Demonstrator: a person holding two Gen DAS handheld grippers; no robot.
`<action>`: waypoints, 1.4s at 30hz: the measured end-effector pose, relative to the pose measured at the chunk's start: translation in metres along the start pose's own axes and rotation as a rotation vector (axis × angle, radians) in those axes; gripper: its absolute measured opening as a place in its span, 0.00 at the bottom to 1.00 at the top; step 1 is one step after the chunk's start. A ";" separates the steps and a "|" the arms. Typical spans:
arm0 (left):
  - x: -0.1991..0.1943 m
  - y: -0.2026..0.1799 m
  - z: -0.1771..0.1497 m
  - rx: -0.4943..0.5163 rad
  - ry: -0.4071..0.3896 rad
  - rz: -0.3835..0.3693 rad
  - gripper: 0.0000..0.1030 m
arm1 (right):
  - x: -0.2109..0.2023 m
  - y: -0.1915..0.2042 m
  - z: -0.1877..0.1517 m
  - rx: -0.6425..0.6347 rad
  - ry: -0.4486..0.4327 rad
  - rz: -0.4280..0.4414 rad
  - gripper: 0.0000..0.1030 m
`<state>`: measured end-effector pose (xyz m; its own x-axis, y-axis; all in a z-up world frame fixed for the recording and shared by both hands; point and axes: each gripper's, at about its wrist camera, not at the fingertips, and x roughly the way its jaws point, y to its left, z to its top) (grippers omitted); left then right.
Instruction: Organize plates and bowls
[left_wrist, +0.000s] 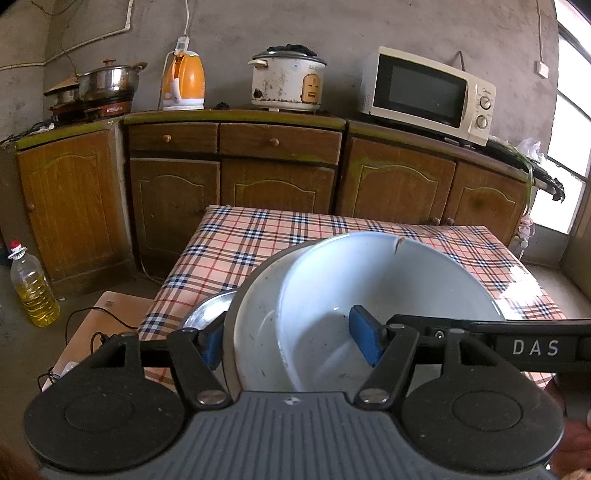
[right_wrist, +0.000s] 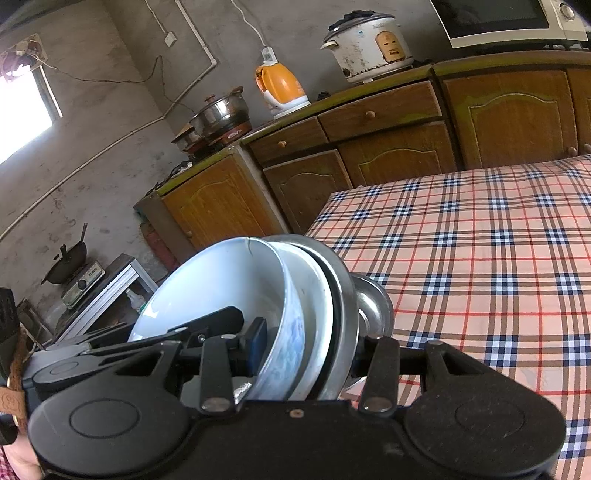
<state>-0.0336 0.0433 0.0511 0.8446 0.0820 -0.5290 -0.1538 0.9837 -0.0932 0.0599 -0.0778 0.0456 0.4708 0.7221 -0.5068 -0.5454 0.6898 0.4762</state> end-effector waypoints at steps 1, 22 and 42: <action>0.000 0.000 0.000 -0.001 0.000 0.001 0.67 | 0.001 0.001 0.001 0.000 0.001 0.001 0.51; 0.003 0.011 0.009 -0.003 -0.007 0.007 0.67 | 0.005 0.009 0.005 -0.004 -0.001 0.004 0.51; 0.006 0.018 0.013 -0.008 -0.010 0.013 0.67 | 0.013 0.019 0.010 -0.009 0.001 0.008 0.51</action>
<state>-0.0247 0.0640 0.0570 0.8478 0.0962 -0.5215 -0.1688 0.9812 -0.0934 0.0628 -0.0544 0.0551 0.4658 0.7278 -0.5033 -0.5558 0.6833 0.4736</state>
